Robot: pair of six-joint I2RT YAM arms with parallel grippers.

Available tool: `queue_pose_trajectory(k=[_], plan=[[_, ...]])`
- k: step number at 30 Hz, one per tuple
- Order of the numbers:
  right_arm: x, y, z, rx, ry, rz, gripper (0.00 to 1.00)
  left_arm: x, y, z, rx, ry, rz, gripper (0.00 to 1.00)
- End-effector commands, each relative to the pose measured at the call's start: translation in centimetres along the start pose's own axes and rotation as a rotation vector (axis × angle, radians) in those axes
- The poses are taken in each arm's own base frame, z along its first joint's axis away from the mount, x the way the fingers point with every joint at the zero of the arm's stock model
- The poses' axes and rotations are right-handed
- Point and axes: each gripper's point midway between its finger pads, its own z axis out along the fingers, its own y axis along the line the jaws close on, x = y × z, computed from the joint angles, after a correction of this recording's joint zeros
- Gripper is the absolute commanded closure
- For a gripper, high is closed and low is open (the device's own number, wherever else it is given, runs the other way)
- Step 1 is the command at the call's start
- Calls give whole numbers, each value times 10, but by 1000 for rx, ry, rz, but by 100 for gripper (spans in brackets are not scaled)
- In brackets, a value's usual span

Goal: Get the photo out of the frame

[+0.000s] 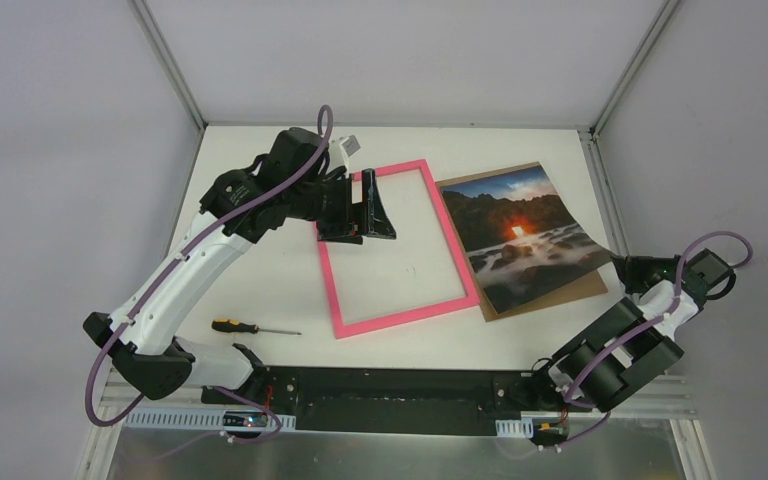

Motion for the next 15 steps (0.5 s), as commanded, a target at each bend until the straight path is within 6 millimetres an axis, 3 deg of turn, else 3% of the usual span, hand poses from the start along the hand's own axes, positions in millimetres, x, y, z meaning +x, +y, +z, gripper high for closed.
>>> queue_pose_trajectory(k=[1, 9, 15], plan=[[-2, 8, 4, -38, 10, -45, 100, 2, -3, -8, 29, -4, 14, 20], [8, 7, 7, 0, 49, -105, 100, 1, -5, -5, 32, 7, 11, 20], [-5, -26, -10, 225, -52, -118, 61, 4, -2, -6, 30, 9, 11, 20]])
